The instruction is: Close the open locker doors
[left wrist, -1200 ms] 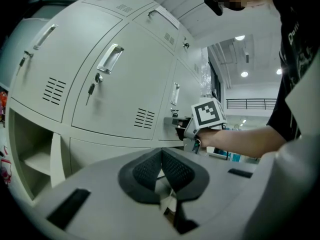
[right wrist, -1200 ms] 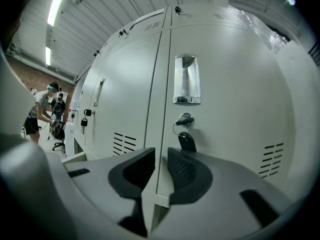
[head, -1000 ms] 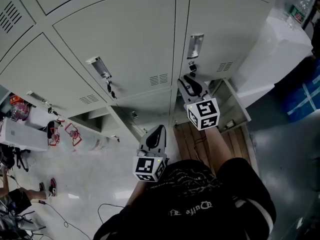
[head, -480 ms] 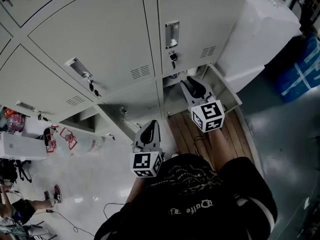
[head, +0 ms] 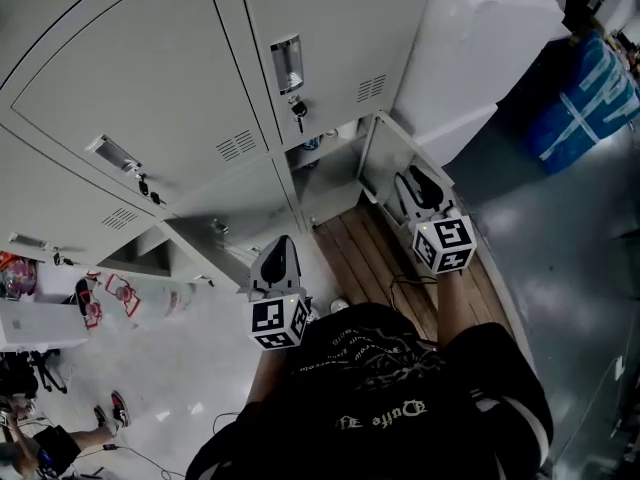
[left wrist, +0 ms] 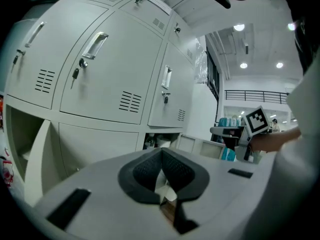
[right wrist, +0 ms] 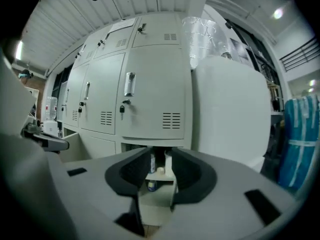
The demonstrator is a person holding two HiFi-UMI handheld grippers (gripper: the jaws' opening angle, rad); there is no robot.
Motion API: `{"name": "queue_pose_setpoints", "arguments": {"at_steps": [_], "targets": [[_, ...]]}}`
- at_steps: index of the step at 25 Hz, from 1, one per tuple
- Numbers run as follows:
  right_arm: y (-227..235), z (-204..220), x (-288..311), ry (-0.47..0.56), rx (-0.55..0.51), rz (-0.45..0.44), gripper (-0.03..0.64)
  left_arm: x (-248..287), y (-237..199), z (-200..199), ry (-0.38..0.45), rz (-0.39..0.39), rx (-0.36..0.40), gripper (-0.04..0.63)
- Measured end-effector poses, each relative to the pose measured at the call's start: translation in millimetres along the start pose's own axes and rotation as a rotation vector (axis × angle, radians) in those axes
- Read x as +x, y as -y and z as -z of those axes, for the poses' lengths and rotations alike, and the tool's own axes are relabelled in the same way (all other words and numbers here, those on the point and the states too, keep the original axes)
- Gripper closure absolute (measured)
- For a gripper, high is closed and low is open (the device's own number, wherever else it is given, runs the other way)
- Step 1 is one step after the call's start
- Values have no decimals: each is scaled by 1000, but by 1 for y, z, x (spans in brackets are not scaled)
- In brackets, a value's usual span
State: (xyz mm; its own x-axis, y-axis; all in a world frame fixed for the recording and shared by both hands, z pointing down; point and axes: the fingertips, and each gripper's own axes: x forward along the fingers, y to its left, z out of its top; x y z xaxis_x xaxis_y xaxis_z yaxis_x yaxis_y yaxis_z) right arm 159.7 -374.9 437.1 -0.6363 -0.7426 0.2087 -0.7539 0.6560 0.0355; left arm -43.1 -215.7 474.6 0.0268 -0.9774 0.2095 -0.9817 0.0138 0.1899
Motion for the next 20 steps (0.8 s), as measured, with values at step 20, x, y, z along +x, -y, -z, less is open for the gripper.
{"name": "queue_pose_setpoints", "arguments": {"at_steps": [20], "targets": [[127,94,-46,-195,180,9,449,11,37,18,-79,20,62,588]]}}
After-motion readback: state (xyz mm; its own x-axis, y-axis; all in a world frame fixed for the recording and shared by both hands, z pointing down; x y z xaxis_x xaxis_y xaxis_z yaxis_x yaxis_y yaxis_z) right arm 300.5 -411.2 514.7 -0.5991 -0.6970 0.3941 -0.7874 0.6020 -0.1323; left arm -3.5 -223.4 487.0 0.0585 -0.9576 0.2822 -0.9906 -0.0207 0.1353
